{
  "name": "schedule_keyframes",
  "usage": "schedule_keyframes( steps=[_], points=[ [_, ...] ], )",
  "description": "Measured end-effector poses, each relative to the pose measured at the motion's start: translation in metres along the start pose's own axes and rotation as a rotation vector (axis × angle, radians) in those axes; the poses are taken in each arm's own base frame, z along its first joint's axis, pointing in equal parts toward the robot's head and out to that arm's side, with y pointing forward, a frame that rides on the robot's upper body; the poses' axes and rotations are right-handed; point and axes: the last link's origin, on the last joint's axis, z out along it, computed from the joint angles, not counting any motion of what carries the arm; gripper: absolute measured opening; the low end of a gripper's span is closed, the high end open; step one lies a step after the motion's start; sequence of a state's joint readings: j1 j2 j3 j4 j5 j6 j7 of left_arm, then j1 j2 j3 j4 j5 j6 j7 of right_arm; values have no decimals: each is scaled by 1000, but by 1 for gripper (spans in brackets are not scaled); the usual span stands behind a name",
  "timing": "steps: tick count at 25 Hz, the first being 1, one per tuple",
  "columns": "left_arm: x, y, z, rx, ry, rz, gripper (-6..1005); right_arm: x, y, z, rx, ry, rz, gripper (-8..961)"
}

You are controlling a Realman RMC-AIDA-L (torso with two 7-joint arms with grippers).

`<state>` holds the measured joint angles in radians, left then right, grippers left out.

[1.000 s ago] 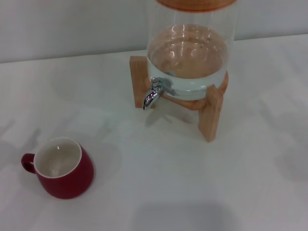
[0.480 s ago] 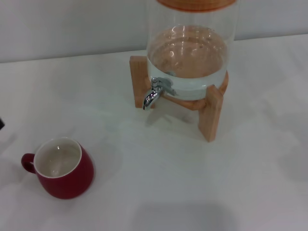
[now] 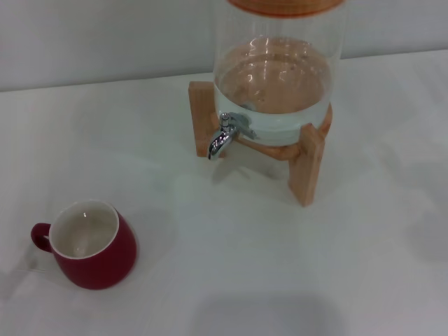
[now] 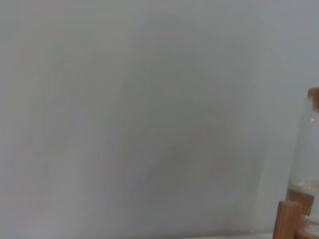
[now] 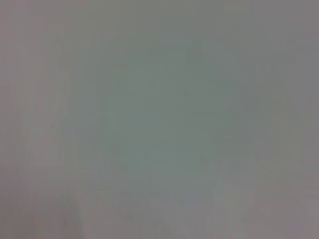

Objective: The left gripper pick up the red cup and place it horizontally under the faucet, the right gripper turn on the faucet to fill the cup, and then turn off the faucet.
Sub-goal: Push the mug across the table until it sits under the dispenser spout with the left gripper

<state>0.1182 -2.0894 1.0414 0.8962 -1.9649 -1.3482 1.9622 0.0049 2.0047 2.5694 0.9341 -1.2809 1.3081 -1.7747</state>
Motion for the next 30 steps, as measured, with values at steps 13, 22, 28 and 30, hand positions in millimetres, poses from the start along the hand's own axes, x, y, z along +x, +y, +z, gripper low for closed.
schedule_keyframes(
  steps=[13,22,28,30],
  points=[
    [-28,1,-5,9,-77,71,843,-1,-2,-2,14,-9,1,722],
    [-37,-2,-11,45,-112,90,843,0,-3,-5,21,-10,9,722],
    [-44,-7,-8,78,-149,86,842,1,-3,-6,20,-10,10,722],
    [-46,-9,-5,82,-162,86,842,1,-3,-6,19,-10,10,722]
  ],
)
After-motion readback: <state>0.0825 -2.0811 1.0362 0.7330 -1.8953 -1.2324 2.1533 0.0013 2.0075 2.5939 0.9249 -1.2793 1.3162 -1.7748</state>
